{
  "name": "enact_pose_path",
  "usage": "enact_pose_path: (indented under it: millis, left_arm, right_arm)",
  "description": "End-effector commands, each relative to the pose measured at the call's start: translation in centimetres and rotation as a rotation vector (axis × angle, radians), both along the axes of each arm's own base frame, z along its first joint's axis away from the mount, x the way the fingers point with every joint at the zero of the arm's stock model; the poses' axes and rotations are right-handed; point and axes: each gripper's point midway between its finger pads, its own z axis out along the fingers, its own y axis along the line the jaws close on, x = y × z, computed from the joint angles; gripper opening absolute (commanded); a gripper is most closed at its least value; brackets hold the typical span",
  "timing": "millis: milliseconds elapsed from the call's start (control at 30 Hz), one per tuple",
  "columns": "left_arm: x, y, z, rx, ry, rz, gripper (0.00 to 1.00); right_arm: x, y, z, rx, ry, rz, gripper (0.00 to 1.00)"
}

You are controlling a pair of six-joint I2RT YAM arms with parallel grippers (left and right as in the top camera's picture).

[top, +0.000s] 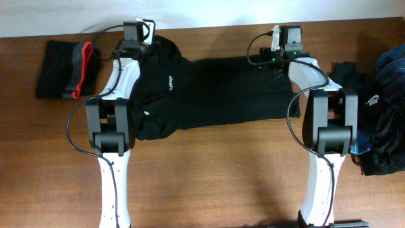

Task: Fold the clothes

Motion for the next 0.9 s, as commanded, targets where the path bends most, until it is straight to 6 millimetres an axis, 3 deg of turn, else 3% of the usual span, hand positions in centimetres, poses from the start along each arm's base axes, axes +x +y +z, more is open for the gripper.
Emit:
enact_pose_path:
  millis: [0, 100, 267, 400, 600, 733, 867]
  left_arm:
    - [0.1, -0.7, -1.1, -0.014, 0.008, -0.021, 0.63]
    - [0.0, -0.7, -1.4, -0.013, 0.013, -0.021, 0.57]
    - [0.0, -0.7, -1.4, -0.013, 0.012, -0.021, 0.36]
    - [0.0, -0.7, -1.4, -0.013, 0.012, -0.021, 0.16]
    - [0.1, -0.5, -1.3, -0.013, 0.009, -0.019, 0.14]
    - [0.2, -0.3, -1.2, -0.014, 0.005, -0.016, 0.03]
    - [0.2, -0.1, -1.2, -0.014, 0.003, -0.013, 0.00]
  right_arm:
    - [0.2, -0.3, -0.5, -0.010, 0.007, -0.013, 0.65]
    - [0.0, -0.3, -0.9, -0.011, 0.019, -0.013, 0.64]
    - [-0.3, -0.3, -1.5, -0.010, 0.032, -0.013, 0.63]
    - [-0.4, -0.3, -1.6, -0.010, 0.034, -0.013, 0.48]
    - [-0.5, -0.3, -1.7, -0.010, 0.042, -0.013, 0.28]
    - [-0.6, -0.3, -1.7, -0.010, 0.045, -0.013, 0.14]
    - [-0.6, -0.3, -1.7, -0.010, 0.045, -0.013, 0.04]
